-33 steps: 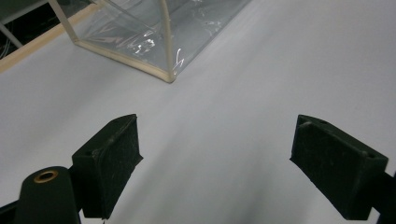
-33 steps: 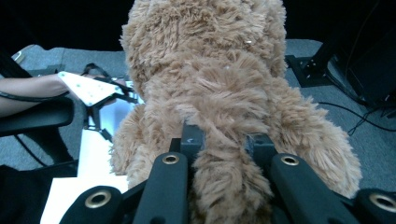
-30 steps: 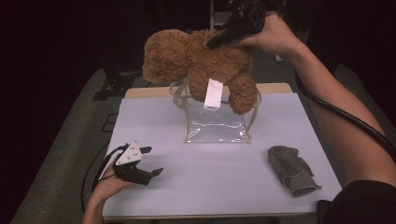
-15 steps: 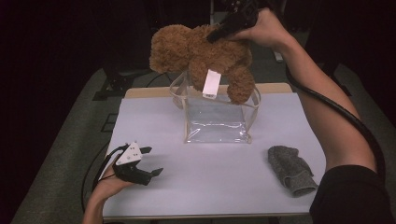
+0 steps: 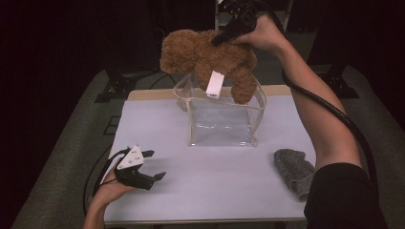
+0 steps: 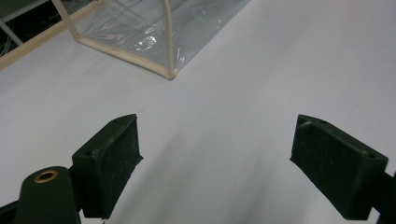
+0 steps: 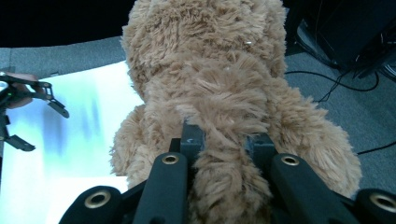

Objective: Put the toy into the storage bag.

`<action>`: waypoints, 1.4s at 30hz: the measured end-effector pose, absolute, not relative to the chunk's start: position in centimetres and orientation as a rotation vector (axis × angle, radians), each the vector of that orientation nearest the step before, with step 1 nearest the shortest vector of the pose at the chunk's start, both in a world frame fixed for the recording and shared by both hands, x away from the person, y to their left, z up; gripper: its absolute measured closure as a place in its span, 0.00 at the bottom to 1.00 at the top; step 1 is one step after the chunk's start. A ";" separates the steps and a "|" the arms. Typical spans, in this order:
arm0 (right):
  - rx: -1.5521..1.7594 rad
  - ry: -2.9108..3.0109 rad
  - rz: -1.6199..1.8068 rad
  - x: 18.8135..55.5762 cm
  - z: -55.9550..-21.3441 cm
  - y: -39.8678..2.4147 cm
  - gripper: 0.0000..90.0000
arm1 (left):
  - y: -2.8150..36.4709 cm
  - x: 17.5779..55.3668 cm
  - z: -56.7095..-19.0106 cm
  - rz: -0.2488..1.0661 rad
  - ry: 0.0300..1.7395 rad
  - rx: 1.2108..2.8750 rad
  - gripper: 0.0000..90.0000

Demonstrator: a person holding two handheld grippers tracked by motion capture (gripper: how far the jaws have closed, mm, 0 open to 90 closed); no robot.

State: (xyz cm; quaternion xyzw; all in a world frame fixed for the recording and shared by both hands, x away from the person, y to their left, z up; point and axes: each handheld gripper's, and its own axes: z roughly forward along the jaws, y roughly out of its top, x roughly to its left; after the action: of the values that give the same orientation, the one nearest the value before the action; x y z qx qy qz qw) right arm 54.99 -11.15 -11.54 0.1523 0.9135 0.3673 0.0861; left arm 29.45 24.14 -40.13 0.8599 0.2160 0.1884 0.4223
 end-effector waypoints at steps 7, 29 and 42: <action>0.478 2.713 1.114 55.4 -12.8 -11.0 0.82 | 24.1 29.4 -40.2 0.466 0.535 2.158 0.16; 0.327 2.782 1.187 49.3 -14.8 -9.3 0.82 | 23.7 29.2 -40.1 0.466 0.520 2.170 0.16; 0.541 2.738 1.176 53.0 -16.9 -12.4 0.82 | 23.7 29.4 -40.3 0.459 0.527 2.171 0.16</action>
State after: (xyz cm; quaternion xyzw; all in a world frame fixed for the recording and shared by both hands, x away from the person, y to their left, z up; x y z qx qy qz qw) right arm 53.04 -12.43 -16.92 0.1782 0.9026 0.3878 0.0565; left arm 29.36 23.72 -40.28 0.8651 0.2102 0.1829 0.4171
